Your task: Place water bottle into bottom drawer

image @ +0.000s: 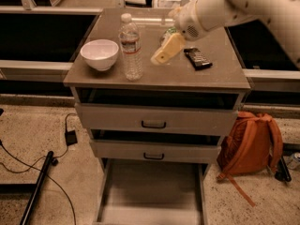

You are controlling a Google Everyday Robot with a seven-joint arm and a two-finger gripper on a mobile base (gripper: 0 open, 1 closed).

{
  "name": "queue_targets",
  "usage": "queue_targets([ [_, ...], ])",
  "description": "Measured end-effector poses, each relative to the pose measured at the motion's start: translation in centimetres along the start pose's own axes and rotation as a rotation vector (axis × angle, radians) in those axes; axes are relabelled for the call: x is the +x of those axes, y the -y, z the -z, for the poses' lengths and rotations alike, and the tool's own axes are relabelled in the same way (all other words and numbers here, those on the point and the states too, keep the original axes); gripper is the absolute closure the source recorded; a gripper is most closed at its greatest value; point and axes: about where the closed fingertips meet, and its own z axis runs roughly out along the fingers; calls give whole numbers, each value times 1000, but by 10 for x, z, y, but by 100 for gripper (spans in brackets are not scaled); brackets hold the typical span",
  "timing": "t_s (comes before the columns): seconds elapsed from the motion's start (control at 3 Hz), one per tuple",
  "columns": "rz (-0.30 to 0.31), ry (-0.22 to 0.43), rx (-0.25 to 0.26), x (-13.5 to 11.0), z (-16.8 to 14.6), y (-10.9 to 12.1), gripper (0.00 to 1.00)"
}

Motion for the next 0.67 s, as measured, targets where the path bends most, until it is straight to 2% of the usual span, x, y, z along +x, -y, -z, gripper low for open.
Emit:
queue_targets([
  [0.33, -47, 163, -54, -18, -46, 3, 0],
  [0.67, -45, 288, -168, -49, -73, -22, 18],
])
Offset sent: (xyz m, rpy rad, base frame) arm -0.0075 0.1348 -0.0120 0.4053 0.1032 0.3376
